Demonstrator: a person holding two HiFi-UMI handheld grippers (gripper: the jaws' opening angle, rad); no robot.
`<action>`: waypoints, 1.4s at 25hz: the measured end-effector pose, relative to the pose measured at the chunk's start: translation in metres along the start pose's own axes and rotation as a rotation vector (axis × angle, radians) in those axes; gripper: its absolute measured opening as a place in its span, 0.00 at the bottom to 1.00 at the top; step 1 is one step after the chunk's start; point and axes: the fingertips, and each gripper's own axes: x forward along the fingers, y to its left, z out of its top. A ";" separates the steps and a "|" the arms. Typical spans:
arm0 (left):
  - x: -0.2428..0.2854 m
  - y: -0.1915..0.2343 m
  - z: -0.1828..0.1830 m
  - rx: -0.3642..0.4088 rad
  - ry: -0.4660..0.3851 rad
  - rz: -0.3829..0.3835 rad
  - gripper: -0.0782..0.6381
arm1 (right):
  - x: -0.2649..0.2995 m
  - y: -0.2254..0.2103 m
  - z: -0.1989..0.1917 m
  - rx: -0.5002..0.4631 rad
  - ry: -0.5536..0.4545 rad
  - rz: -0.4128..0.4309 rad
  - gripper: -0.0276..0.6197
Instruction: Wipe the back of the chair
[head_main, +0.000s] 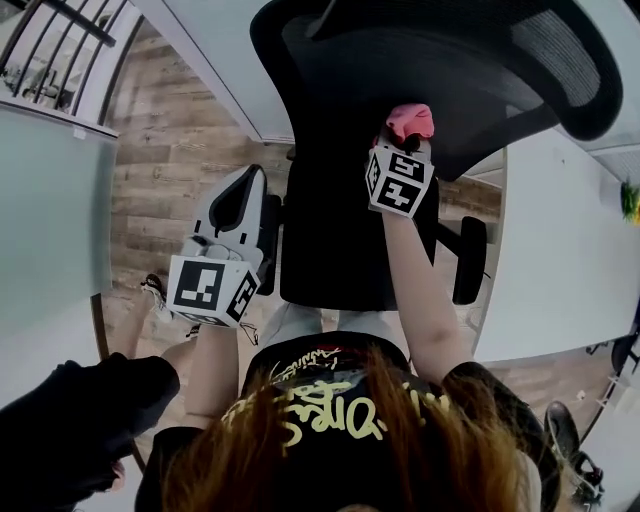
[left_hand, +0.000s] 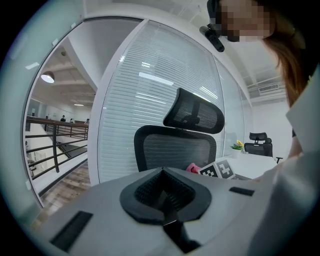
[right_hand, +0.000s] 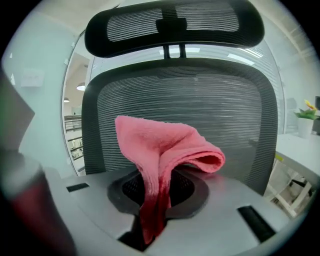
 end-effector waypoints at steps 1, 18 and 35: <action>-0.003 0.004 -0.001 -0.002 0.000 0.003 0.10 | 0.001 0.008 0.000 -0.003 -0.001 0.009 0.14; -0.039 0.067 -0.017 -0.026 0.009 0.065 0.10 | 0.021 0.141 -0.009 -0.115 0.011 0.188 0.14; -0.062 0.090 -0.014 -0.014 0.004 0.057 0.10 | 0.009 0.217 -0.006 -0.212 0.005 0.368 0.14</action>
